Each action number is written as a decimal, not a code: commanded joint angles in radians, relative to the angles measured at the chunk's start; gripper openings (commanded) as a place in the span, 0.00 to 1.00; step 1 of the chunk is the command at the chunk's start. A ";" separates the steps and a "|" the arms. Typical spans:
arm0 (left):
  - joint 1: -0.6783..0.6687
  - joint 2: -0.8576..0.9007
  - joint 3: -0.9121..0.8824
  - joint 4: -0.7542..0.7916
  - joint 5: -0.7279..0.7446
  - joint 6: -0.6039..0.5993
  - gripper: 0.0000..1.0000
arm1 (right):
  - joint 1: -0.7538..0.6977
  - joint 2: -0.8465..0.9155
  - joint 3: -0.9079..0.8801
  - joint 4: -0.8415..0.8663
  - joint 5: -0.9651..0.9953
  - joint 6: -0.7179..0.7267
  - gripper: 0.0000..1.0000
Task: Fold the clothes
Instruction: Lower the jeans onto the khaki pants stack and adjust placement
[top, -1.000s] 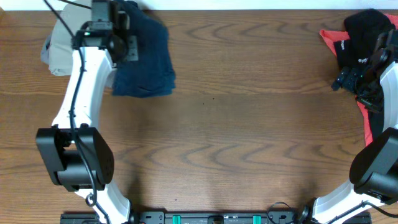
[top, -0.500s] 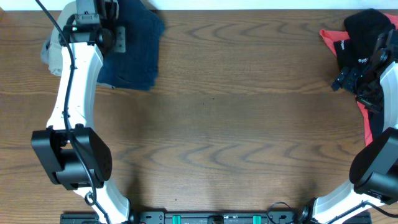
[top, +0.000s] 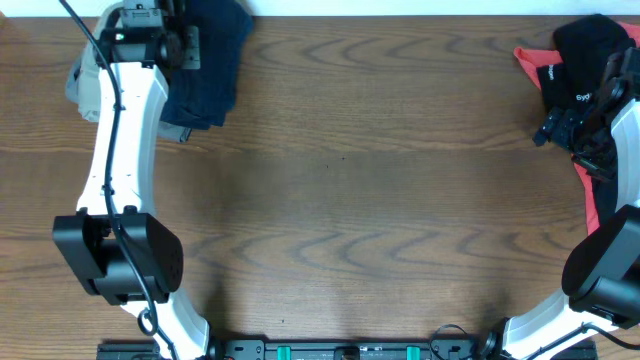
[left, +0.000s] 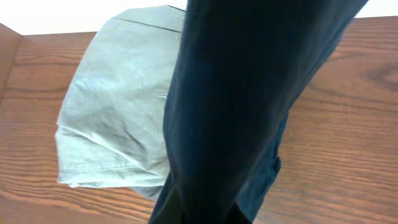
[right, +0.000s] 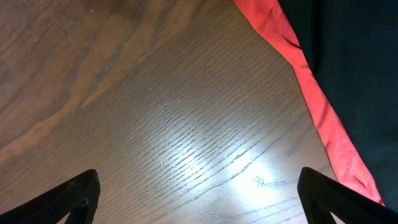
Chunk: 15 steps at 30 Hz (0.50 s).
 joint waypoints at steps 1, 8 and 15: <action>-0.030 -0.020 0.055 0.008 -0.030 -0.042 0.06 | -0.010 0.002 0.001 0.000 0.007 0.014 0.99; -0.082 -0.043 0.088 0.005 -0.059 -0.060 0.06 | -0.010 0.002 0.001 0.000 0.007 0.014 0.99; -0.082 -0.043 0.088 0.009 -0.078 -0.092 0.06 | -0.010 0.002 0.001 0.000 0.007 0.013 0.99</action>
